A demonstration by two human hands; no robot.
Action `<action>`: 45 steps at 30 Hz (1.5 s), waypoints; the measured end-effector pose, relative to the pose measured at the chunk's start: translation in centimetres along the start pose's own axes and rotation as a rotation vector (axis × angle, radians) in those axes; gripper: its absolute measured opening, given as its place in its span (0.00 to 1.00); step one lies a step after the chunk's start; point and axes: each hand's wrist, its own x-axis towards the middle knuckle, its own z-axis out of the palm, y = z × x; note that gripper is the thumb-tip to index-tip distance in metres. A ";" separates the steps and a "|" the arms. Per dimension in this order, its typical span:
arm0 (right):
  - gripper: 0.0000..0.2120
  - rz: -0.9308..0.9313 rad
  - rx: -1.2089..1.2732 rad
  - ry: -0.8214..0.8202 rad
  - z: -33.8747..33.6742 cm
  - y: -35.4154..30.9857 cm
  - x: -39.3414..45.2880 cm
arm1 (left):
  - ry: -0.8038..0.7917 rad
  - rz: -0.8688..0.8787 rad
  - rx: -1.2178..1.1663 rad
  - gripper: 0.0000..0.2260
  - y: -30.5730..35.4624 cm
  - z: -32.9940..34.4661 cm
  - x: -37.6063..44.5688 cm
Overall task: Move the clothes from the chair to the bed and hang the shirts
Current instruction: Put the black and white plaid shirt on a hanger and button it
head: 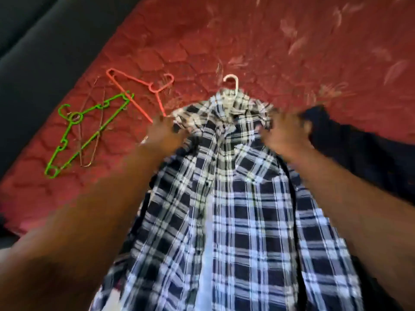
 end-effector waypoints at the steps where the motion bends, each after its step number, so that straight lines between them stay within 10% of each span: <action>1: 0.28 -0.044 0.045 -0.056 2.8 -0.1 -3.6 | -0.036 0.027 -0.029 0.28 -1.1 2.3 -2.4; 6: 0.17 -0.210 0.074 -0.260 13.1 0.4 -23.7 | -0.309 -0.023 -0.121 0.14 -8.0 11.5 -19.1; 13: 0.14 -0.492 0.120 -0.474 17.5 1.0 -37.7 | -0.427 -0.279 -0.123 0.24 -13.4 16.8 -34.4; 25: 0.04 0.222 0.612 -0.336 20.5 -3.8 -37.3 | -0.282 0.075 -0.051 0.19 -12.6 19.0 -33.9; 31: 0.16 0.276 0.347 -0.182 21.7 -5.8 -37.4 | -0.276 0.146 0.018 0.14 -13.2 18.7 -32.1; 36: 0.07 0.264 0.277 -0.079 22.9 -6.3 -37.3 | -0.179 0.231 0.015 0.09 -12.6 19.6 -31.6; 45: 0.06 0.363 1.065 -0.210 16.6 -3.4 -38.3 | -0.252 -0.116 -0.601 0.04 -7.5 17.7 -33.7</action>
